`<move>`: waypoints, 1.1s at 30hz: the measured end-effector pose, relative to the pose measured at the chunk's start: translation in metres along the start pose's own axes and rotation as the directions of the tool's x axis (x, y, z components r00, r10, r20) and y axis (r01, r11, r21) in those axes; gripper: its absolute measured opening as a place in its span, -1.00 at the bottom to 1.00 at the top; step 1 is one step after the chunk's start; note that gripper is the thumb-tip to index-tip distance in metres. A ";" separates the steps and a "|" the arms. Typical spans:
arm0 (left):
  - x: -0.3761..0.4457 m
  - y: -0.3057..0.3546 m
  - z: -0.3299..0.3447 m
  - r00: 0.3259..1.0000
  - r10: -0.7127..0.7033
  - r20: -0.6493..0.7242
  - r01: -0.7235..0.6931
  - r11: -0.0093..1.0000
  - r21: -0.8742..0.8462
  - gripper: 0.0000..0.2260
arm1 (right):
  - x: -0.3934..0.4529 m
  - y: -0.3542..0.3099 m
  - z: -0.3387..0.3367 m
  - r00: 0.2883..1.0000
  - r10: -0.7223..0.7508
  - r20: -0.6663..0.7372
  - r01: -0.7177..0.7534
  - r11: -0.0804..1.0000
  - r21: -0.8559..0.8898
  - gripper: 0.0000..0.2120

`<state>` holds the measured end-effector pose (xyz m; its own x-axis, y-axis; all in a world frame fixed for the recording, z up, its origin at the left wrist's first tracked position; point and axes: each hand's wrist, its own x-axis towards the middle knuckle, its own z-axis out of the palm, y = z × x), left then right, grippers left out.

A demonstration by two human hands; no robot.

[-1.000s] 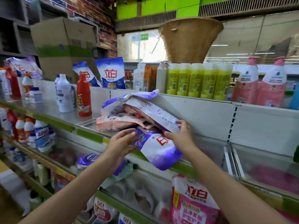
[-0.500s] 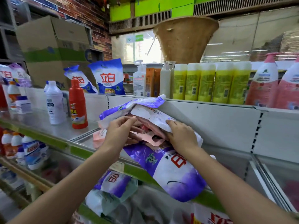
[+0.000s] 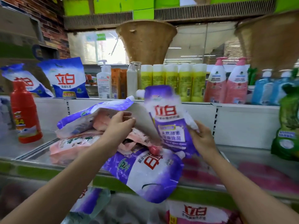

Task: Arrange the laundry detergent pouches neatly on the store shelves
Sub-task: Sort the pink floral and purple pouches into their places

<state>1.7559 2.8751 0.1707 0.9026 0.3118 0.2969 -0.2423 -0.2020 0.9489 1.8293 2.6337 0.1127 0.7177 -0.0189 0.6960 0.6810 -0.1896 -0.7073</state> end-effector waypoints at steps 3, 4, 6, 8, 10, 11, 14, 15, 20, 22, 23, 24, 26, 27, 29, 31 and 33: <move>0.000 0.002 0.017 0.994 -0.062 0.092 0.062 0.998 0.006 -0.63 | -0.001 0.001 -0.022 0.960 0.259 -0.108 -0.207 0.913 0.352 -0.85; -0.001 0.003 0.025 0.988 -0.072 0.134 0.072 0.997 0.009 -0.57 | -0.001 0.002 -0.028 0.937 0.329 -0.120 -0.248 0.864 0.438 -0.82; -0.002 0.004 0.045 0.970 -0.100 0.220 0.090 0.994 0.056 -0.46 | -0.001 0.007 -0.044 0.911 0.397 -0.111 -0.284 0.798 0.531 -0.79; 0.000 0.004 0.063 0.949 -0.134 0.285 0.106 0.988 0.113 -0.33 | 0.001 0.007 -0.056 0.897 0.439 -0.061 -0.332 0.756 0.564 -0.77; 0.006 0.004 0.085 0.930 -0.162 0.329 0.128 0.984 0.122 -0.22 | 0.005 0.009 -0.071 0.881 0.474 -0.011 -0.390 0.738 0.551 -0.70; 0.008 0.004 0.096 0.923 -0.167 0.348 0.136 0.984 0.114 -0.19 | 0.007 0.011 -0.077 0.871 0.490 0.012 -0.418 0.730 0.541 -0.67; 0.020 -0.002 0.124 0.880 -0.183 0.439 0.195 0.981 0.019 -0.17 | 0.013 0.017 -0.090 0.855 0.517 0.041 -0.458 0.716 0.526 -0.58; 0.024 -0.006 0.131 0.851 -0.184 0.491 0.221 0.975 -0.018 -0.22 | 0.016 0.019 -0.092 0.850 0.525 0.035 -0.465 0.717 0.519 -0.55; 0.030 -0.027 0.163 0.714 -0.153 0.683 0.245 0.969 -0.038 -0.67 | 0.032 0.032 -0.098 0.843 0.534 0.062 -0.493 0.722 0.485 -0.51; 0.035 -0.036 0.172 0.715 -0.144 0.684 0.297 0.948 -0.111 -0.70 | 0.042 0.038 -0.097 0.840 0.536 0.091 -0.510 0.718 0.474 -0.44; 0.039 -0.039 0.174 0.734 -0.137 0.665 0.306 0.941 -0.145 -0.69 | 0.047 0.039 -0.096 0.835 0.540 0.107 -0.522 0.715 0.466 -0.42; 0.043 -0.041 0.176 0.760 -0.131 0.636 0.308 0.935 -0.176 -0.68 | 0.051 0.041 -0.095 0.832 0.540 0.123 -0.532 0.716 0.452 -0.41; 0.052 -0.044 0.179 0.806 -0.119 0.580 0.288 0.934 -0.210 -0.69 | 0.060 0.047 -0.094 0.830 0.536 0.151 -0.546 0.729 0.414 -0.41; 0.056 -0.045 0.180 0.817 -0.115 0.566 0.278 0.937 -0.211 -0.69 | 0.064 0.050 -0.094 0.833 0.530 0.159 -0.545 0.736 0.401 -0.43; 0.062 -0.047 0.180 0.828 -0.128 0.546 0.278 0.939 -0.202 -0.70 | 0.070 0.055 -0.093 0.837 0.519 0.173 -0.542 0.740 0.398 -0.43; 0.068 -0.049 0.177 0.835 -0.137 0.532 0.277 0.941 -0.192 -0.69 | 0.074 0.058 -0.092 0.838 0.510 0.192 -0.543 0.750 0.378 -0.42; 0.075 -0.053 0.172 0.829 -0.129 0.543 0.271 0.944 -0.190 -0.60 | 0.077 0.059 -0.090 0.835 0.504 0.221 -0.550 0.750 0.368 -0.40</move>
<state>1.8973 2.7489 0.1246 0.9733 -0.2199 0.0661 -0.0518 0.0702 0.9962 1.9116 2.5327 0.1353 0.9747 0.1054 0.1972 0.1691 0.2292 -0.9586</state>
